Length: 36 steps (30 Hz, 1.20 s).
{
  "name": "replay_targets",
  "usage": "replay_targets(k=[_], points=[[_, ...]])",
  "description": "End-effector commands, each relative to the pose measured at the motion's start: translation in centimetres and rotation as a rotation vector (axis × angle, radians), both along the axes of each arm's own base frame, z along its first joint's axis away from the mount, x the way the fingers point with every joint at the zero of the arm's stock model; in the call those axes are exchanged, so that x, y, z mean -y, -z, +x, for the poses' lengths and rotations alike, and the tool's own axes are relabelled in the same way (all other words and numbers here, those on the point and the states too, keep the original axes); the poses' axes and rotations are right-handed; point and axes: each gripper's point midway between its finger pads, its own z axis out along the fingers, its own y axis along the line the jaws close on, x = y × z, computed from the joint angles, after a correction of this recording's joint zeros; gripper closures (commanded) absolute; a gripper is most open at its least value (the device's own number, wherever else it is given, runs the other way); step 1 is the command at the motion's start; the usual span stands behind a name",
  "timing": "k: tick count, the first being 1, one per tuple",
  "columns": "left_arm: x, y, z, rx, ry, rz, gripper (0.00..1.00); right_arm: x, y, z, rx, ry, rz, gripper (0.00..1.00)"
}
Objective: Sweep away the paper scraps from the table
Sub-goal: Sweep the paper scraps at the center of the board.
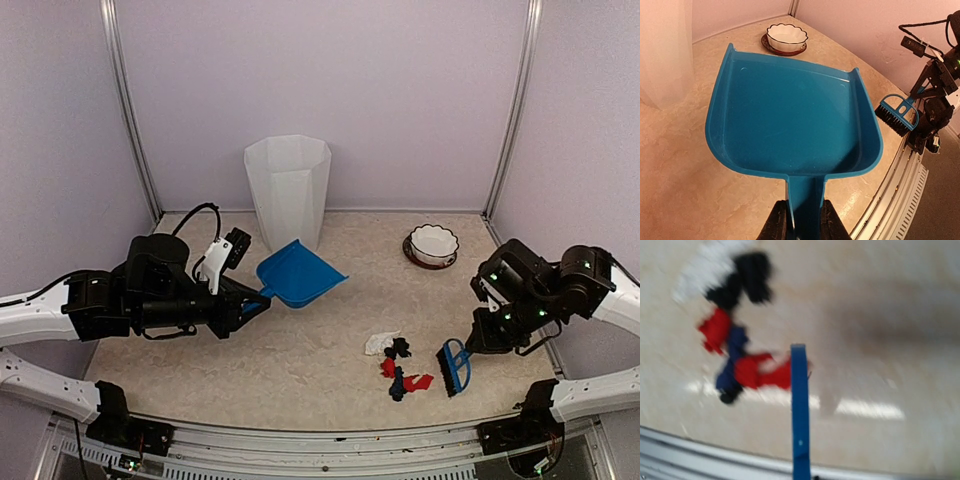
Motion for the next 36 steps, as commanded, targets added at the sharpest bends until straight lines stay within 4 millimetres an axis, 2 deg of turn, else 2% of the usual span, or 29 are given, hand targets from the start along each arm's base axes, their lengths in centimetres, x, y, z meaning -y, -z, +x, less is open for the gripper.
replay_targets(k=[1, 3, 8, 14, 21, 28, 31, 36], points=[[0.4, -1.5, -0.6, 0.024, 0.043, -0.036, 1.00, 3.0, 0.1, -2.7, -0.115, 0.132, -0.032, 1.00], [0.5, -1.0, -0.7, 0.010, 0.048, -0.029, 1.00, 2.8, 0.8, -2.8, -0.126, 0.163, -0.007, 1.00], [0.8, 1.0, -0.9, -0.052, 0.040, 0.000, 1.00, 0.5, 2.6, -1.6, -0.121, 0.204, 0.092, 1.00], [0.6, 4.4, -2.2, -0.137, 0.035, 0.096, 1.00, -2.0, 3.9, 0.3, -0.098, 0.234, 0.170, 1.00], [1.3, 6.4, -4.4, -0.172, 0.055, 0.137, 1.00, -4.3, 5.5, 2.4, -0.067, 0.282, 0.246, 1.00], [2.3, 8.4, -7.4, -0.184, 0.136, 0.196, 1.00, -6.3, 4.2, 5.1, 0.017, 0.282, 0.296, 1.00], [2.9, 9.4, -9.3, -0.183, 0.191, 0.225, 1.00, -5.9, 3.5, 5.4, 0.044, 0.269, 0.252, 1.00], [3.4, 12.3, -10.9, -0.196, 0.230, 0.307, 1.00, -4.4, 2.0, 5.0, 0.073, 0.239, 0.192, 1.00]])
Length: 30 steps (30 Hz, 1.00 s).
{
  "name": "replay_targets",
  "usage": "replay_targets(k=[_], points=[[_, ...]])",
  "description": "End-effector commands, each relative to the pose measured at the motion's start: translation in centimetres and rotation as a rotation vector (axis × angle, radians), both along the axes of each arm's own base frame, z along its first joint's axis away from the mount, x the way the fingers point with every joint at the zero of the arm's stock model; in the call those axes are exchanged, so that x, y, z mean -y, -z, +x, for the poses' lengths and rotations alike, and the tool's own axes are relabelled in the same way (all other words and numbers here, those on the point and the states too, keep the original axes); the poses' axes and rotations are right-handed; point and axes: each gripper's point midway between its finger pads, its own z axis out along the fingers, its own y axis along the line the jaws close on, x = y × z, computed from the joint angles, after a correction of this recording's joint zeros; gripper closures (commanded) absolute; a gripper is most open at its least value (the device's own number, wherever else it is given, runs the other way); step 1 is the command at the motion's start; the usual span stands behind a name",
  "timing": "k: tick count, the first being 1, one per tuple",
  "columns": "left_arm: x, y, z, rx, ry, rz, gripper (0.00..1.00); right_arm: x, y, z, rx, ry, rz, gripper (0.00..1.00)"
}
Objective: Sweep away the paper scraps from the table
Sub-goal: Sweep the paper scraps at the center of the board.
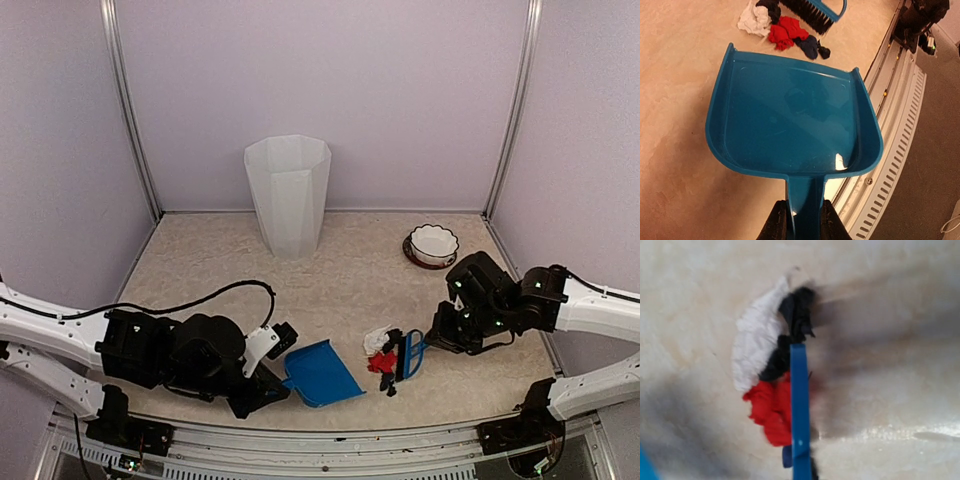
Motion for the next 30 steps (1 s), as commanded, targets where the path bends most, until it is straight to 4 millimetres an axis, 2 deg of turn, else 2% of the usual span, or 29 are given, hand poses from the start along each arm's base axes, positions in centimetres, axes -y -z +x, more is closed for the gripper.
replay_targets(k=[1, 4, 8, 12, 18, 24, 30], points=[[0.5, 2.4, -0.9, 0.002, 0.018, 0.056, 1.00, 1.8, -2.2, 0.2, 0.061, -0.013, -0.065, 1.00], [1.0, 3.6, -1.2, 0.008, 0.031, 0.085, 1.00, 3.2, -3.0, -0.3, 0.072, -0.025, -0.123, 1.00], [1.7, 4.7, -0.7, 0.019, 0.014, 0.097, 1.00, 4.4, -4.1, 0.4, 0.126, -0.059, -0.221, 1.00], [2.5, 5.8, -0.1, 0.014, -0.006, 0.118, 1.00, 4.4, -4.5, 2.0, 0.197, -0.137, -0.336, 1.00], [3.2, 6.9, 0.7, -0.019, -0.018, 0.115, 1.00, 3.9, -3.6, 4.6, 0.279, -0.321, -0.565, 1.00], [4.1, 7.4, 1.9, -0.035, -0.021, 0.090, 1.00, 1.4, -2.8, 7.3, 0.361, -0.510, -0.686, 1.00], [4.7, 8.2, 3.6, -0.049, -0.038, 0.079, 1.00, -1.4, -0.7, 8.4, 0.359, -0.638, -0.699, 1.00]])
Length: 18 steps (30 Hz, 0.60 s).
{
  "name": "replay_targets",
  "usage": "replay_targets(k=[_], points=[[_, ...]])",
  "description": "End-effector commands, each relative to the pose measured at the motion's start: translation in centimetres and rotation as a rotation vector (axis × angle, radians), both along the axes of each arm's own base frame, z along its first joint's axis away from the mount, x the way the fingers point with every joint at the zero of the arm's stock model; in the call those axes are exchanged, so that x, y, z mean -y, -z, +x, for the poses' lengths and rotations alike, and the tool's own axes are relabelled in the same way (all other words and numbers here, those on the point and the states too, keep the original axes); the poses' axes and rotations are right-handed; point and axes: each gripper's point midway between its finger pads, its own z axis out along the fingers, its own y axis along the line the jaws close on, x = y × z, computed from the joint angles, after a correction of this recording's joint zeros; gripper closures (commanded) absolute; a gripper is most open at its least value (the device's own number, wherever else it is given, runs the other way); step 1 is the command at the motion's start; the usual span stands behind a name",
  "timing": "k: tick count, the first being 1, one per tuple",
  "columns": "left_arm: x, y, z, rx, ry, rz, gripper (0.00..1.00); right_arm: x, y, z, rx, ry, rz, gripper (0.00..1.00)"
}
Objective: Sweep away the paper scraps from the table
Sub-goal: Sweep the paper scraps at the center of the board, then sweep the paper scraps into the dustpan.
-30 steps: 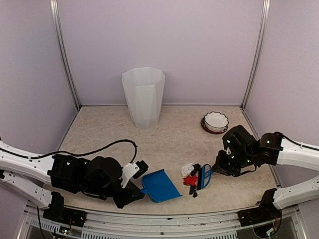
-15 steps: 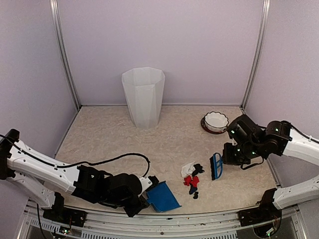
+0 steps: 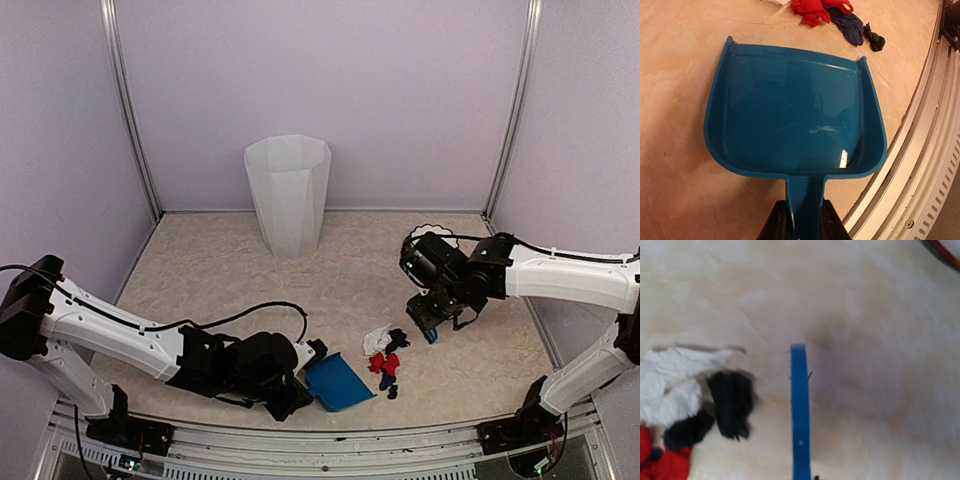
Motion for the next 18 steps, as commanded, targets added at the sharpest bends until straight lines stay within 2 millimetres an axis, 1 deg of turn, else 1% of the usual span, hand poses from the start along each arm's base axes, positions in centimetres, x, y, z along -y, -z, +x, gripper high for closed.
replay_targets(k=[1, 5, 9, 12, 14, 18], points=[[1.6, -0.3, 1.3, 0.000, 0.004, -0.039, 1.00, -2.9, 0.2, 1.6, 0.027, -0.125, 0.000, 1.00], [1.9, 0.4, 2.4, 0.000, -0.008, -0.016, 1.00, -5.3, 1.3, 0.8, -0.020, -0.186, 0.026, 1.00], [2.0, 1.3, 3.3, -0.007, -0.014, 0.001, 1.00, -7.6, 1.9, -1.0, -0.052, -0.249, 0.034, 1.00], [2.2, 1.6, 3.6, -0.009, -0.007, -0.001, 1.00, -9.3, 1.7, -2.3, -0.078, -0.288, 0.064, 1.00], [2.4, 1.6, 3.7, -0.011, -0.005, -0.007, 1.00, -10.7, 1.4, -3.7, -0.097, -0.329, 0.090, 1.00], [2.4, 2.0, 3.9, -0.015, -0.003, -0.010, 1.00, -12.8, 0.2, -5.7, -0.111, -0.390, 0.145, 1.00]])
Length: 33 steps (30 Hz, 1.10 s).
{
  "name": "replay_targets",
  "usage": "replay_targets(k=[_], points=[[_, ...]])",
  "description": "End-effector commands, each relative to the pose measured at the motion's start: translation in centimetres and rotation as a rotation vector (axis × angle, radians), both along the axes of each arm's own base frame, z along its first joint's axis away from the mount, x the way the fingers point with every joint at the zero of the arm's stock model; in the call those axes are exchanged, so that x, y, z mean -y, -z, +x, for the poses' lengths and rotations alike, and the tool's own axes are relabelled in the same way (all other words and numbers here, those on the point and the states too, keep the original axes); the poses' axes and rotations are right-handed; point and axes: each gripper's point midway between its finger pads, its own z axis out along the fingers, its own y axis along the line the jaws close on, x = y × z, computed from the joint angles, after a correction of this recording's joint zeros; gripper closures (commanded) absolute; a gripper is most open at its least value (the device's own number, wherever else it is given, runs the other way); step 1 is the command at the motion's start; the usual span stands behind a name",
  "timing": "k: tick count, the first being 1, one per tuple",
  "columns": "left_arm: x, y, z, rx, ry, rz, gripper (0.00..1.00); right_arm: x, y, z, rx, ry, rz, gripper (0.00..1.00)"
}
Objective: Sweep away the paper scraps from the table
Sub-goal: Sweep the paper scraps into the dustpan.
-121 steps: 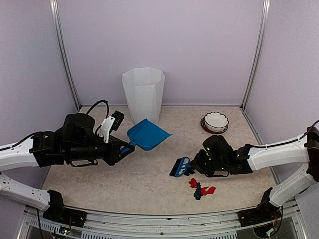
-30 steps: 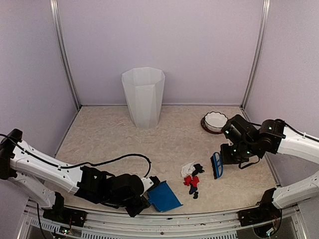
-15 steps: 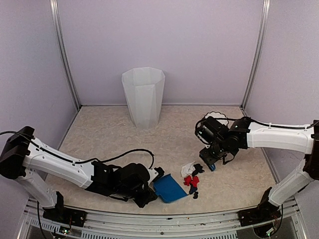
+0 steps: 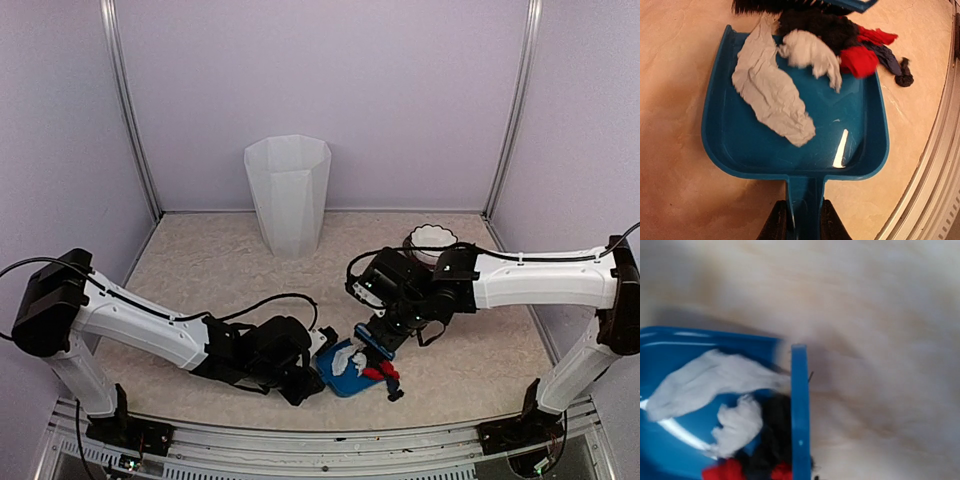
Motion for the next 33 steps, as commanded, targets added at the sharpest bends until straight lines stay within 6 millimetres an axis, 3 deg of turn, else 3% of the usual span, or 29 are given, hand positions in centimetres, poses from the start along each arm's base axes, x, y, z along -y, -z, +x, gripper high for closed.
replay_targets(k=[1, 5, 13, 17, 26, 33], points=[[0.2, 0.6, 0.2, -0.005, 0.017, 0.008, 1.00, -3.1, -1.5, -2.4, -0.055, -0.067, 0.094, 1.00], [-0.3, 1.0, -0.1, -0.009, 0.020, 0.003, 1.00, -2.9, -2.9, -2.6, -0.034, -0.039, 0.107, 1.00], [-1.9, 0.1, -1.1, 0.007, 0.028, -0.026, 1.00, 1.4, -6.2, -0.3, 0.121, 0.178, 0.067, 1.00], [-3.0, -0.3, -1.9, 0.004, 0.032, -0.032, 1.00, 3.3, -6.5, -0.2, 0.148, 0.255, 0.055, 1.00], [-4.4, -0.3, -4.3, -0.018, 0.026, 0.017, 1.00, 6.6, -3.0, -2.8, 0.019, 0.333, -0.034, 1.00], [-4.4, -0.8, -5.3, -0.022, 0.027, 0.022, 1.00, 6.9, -0.7, -6.0, -0.146, 0.371, 0.006, 1.00]])
